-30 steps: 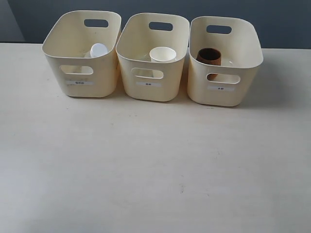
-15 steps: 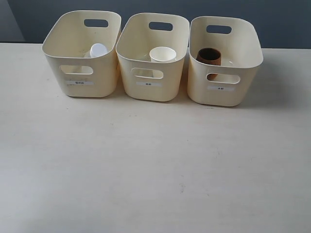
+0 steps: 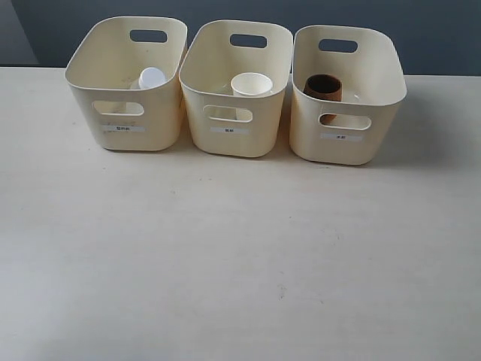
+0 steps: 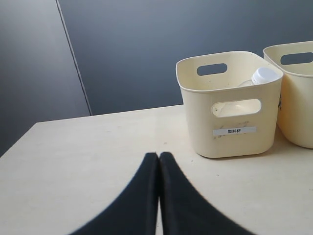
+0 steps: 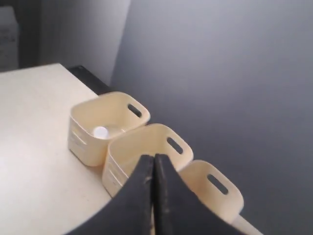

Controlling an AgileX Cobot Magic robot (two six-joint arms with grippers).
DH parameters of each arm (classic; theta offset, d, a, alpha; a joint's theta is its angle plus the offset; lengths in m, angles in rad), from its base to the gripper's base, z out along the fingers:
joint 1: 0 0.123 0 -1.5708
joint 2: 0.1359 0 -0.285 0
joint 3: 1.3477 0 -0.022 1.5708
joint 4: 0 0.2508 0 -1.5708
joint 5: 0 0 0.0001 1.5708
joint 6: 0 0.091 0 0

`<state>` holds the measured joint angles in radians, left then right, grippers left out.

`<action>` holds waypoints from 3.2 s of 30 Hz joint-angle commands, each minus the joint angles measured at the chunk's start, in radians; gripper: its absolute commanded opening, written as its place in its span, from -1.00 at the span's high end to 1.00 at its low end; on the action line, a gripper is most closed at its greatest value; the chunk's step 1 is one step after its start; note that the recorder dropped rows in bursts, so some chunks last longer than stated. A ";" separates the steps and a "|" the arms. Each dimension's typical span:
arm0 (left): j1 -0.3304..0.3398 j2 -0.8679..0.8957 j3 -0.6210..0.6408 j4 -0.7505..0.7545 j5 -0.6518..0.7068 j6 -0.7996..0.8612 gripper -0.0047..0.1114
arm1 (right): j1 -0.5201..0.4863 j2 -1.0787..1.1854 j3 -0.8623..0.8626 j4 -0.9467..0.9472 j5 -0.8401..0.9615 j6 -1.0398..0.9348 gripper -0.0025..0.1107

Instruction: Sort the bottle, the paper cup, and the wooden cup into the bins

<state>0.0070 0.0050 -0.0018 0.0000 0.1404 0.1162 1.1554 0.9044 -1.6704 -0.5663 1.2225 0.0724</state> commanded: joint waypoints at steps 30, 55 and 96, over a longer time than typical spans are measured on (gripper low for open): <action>0.000 -0.005 0.002 0.000 -0.005 -0.001 0.92 | -1.170 -0.624 1.021 0.349 -1.097 -0.114 0.97; 0.000 -0.005 0.002 0.000 -0.005 -0.001 0.92 | -1.204 -0.895 1.215 0.524 -1.157 -0.114 0.97; 0.000 -0.005 0.002 0.000 -0.005 -0.001 0.92 | -1.202 -0.904 1.292 0.566 -1.142 -0.098 0.97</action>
<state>0.0070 0.0050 -0.0018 0.0000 0.1404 0.1162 -0.0438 0.0050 -0.4183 0.0065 0.1293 -0.0256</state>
